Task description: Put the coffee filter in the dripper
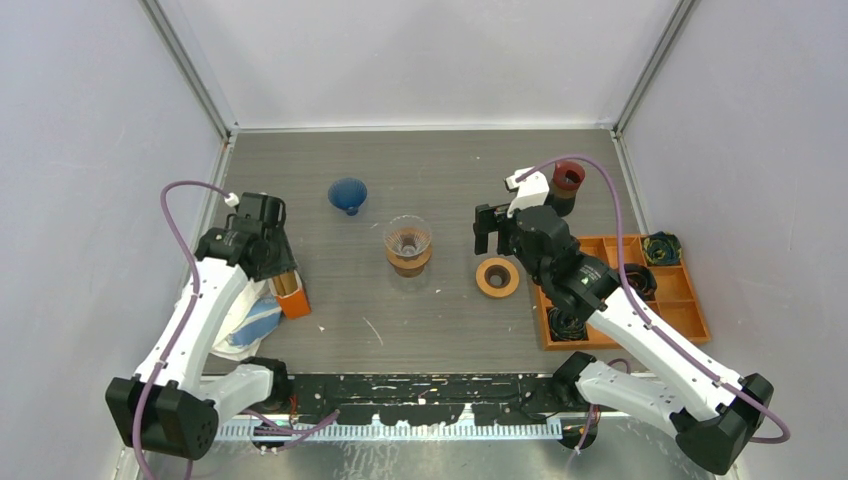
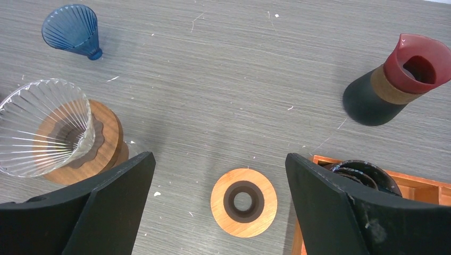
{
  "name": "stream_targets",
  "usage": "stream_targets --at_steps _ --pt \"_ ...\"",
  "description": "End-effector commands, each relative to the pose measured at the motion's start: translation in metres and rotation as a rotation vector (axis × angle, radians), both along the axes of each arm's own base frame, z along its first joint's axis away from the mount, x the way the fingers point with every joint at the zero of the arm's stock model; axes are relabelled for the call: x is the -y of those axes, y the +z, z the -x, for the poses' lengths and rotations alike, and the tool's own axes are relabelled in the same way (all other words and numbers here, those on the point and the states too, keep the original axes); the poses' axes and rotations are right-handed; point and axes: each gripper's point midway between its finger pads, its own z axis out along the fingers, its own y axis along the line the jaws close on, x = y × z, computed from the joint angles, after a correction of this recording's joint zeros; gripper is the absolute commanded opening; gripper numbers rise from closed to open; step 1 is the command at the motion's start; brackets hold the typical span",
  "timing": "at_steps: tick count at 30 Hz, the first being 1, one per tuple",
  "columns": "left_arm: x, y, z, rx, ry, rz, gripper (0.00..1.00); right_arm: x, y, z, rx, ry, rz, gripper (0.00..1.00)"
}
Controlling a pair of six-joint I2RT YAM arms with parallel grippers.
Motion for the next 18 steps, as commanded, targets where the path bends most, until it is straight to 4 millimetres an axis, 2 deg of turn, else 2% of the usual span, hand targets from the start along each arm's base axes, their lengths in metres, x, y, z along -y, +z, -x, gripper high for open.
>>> stream_targets --at_steps 1,12,18 --pt "-0.006 -0.002 -0.007 0.013 0.01 -0.017 0.39 0.003 0.022 -0.005 0.075 -0.022 -0.039 1.0" --pt "-0.01 -0.017 -0.017 -0.028 0.016 -0.022 0.3 0.002 0.019 -0.006 0.068 -0.019 -0.03 1.0" --pt "-0.014 -0.02 -0.021 -0.038 0.026 -0.033 0.28 0.0 0.016 -0.007 0.058 -0.012 -0.024 1.0"
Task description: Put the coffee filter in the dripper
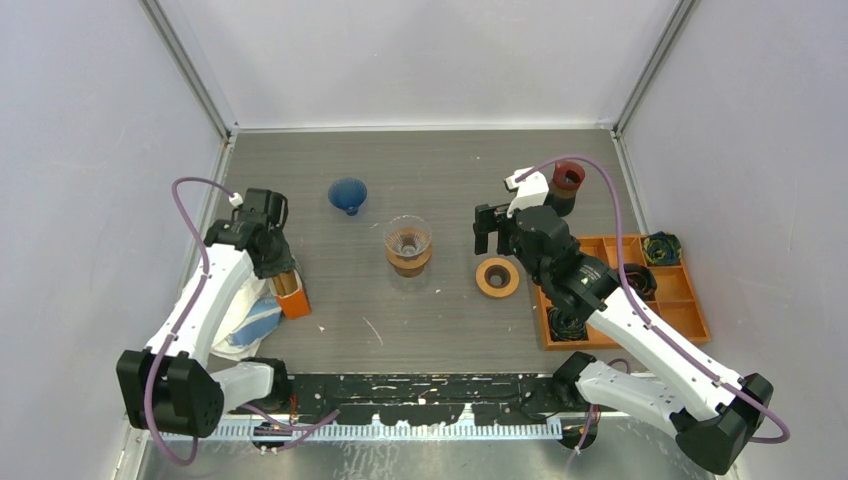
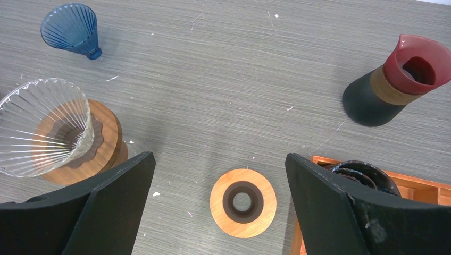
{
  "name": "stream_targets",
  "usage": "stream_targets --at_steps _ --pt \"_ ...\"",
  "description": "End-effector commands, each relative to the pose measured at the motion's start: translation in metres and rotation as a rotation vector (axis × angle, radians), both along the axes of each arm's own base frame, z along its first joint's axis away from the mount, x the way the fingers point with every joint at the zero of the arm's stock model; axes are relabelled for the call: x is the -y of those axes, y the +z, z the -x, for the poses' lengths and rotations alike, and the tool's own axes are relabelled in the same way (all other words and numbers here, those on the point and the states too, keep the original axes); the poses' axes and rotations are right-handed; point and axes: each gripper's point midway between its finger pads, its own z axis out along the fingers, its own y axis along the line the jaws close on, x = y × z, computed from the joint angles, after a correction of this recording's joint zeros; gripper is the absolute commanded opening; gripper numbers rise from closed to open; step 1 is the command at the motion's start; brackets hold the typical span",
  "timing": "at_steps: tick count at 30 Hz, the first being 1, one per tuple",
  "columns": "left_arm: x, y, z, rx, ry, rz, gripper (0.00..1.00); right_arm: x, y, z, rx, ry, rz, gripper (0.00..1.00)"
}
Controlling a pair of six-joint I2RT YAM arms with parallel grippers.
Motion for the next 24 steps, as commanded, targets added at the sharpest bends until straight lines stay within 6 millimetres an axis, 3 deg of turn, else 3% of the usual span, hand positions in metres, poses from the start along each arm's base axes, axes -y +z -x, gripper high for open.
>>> stream_targets --at_steps 1,20,24 --pt "-0.004 0.004 -0.013 0.044 0.003 -0.011 0.28 0.0 0.016 -0.007 0.055 -0.014 -0.026 1.0" --pt "-0.003 -0.011 -0.021 -0.018 0.007 0.026 0.27 -0.001 0.012 -0.007 0.048 -0.012 -0.016 1.0" --pt "0.001 -0.022 -0.022 -0.065 -0.001 0.042 0.25 -0.002 0.009 -0.008 0.04 -0.009 -0.011 1.0"
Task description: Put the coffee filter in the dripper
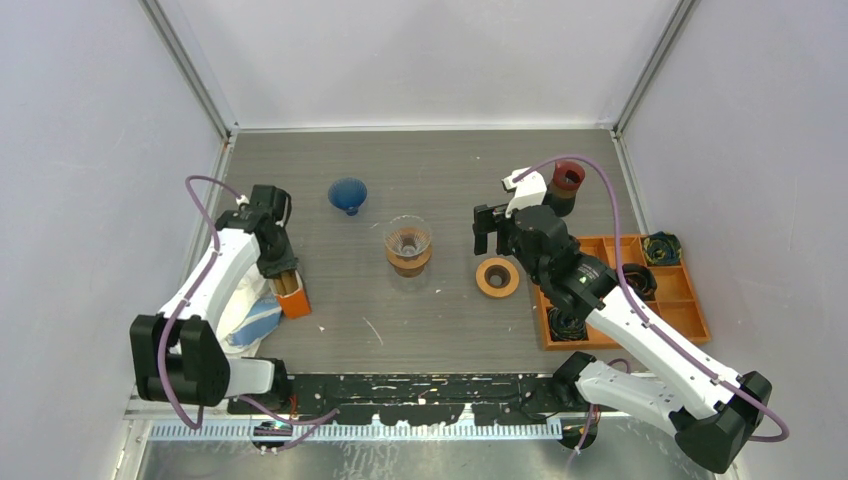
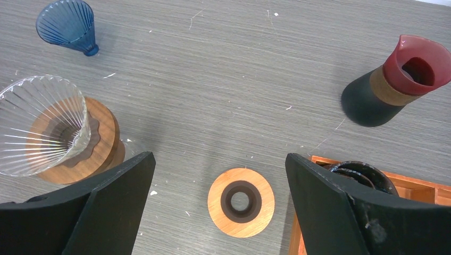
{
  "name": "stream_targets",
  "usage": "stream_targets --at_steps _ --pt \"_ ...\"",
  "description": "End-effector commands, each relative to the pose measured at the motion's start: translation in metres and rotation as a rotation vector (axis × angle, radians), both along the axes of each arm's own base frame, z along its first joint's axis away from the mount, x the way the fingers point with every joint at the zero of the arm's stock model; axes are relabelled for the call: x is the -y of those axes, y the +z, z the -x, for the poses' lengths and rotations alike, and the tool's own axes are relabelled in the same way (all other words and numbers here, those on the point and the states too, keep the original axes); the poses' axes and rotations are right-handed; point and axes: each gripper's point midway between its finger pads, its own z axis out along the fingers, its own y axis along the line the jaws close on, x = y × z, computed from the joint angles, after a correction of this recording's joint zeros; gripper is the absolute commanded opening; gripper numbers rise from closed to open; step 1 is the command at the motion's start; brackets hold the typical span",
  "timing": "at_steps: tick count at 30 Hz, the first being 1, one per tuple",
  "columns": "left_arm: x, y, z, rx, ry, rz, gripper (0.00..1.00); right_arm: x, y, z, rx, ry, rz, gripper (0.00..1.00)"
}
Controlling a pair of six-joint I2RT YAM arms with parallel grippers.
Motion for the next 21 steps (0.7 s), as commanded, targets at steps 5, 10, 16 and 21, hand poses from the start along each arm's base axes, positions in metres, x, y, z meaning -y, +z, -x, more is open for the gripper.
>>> stream_targets --at_steps 5,10,16,21 --pt "0.004 0.003 -0.013 0.022 -0.018 0.03 0.17 -0.003 0.01 -0.007 0.039 -0.009 -0.025 1.0" --pt "0.004 0.007 -0.011 0.031 -0.024 0.036 0.04 -0.004 0.012 -0.007 0.042 -0.002 -0.026 1.0" --pt "0.004 0.025 -0.005 0.089 -0.029 0.036 0.0 -0.006 0.014 -0.005 0.043 0.015 -0.03 1.0" --pt "0.005 0.045 0.001 0.143 -0.041 0.049 0.0 -0.012 0.019 -0.003 0.043 0.051 -0.042 1.0"
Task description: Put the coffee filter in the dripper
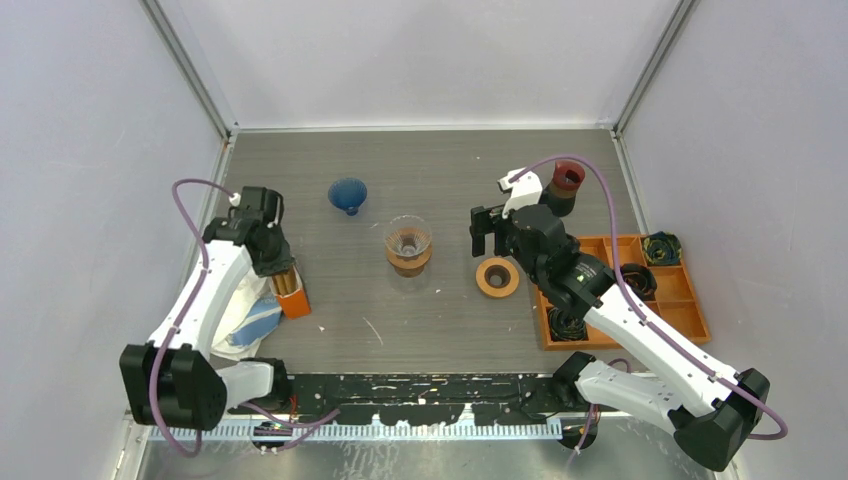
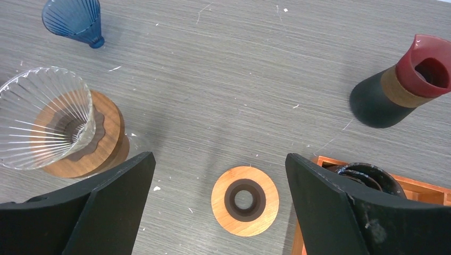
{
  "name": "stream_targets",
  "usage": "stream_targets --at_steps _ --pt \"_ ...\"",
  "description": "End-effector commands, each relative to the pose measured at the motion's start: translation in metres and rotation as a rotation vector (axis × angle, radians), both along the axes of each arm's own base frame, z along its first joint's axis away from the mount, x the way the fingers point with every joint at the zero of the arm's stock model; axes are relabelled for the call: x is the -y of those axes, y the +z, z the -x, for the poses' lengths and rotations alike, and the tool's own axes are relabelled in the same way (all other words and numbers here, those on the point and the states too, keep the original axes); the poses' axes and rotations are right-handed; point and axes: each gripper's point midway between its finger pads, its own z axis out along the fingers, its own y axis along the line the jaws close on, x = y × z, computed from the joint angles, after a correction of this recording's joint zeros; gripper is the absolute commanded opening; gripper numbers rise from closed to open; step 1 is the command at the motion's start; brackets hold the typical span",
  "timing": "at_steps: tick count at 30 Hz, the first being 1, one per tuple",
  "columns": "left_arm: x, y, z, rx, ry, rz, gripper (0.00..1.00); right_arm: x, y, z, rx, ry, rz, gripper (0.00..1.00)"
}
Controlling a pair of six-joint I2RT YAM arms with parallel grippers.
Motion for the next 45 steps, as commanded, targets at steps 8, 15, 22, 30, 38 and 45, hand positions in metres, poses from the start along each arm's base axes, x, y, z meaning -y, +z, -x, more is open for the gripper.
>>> stream_targets --at_steps 8,15,22,30,38,45 --pt "0.014 0.089 0.001 0.25 -0.069 0.084 0.0 -0.022 0.044 0.004 0.081 0.119 -0.103 1.0" --pt "0.036 0.148 0.001 0.417 -0.127 0.203 0.0 -0.03 0.067 0.004 0.116 0.155 -0.137 1.0" --pt "0.073 0.191 -0.012 0.587 -0.172 0.383 0.0 -0.069 0.075 0.01 0.12 0.274 -0.194 1.0" --pt "0.104 0.206 -0.029 0.668 -0.18 0.467 0.0 -0.119 0.078 0.021 0.18 0.359 -0.145 1.0" --pt "0.128 0.216 -0.042 0.738 -0.165 0.543 0.0 -0.164 0.093 0.024 0.312 0.437 -0.096 1.0" --pt "0.149 0.232 -0.048 0.798 -0.161 0.605 0.0 -0.201 0.102 0.019 0.411 0.48 -0.083 0.99"
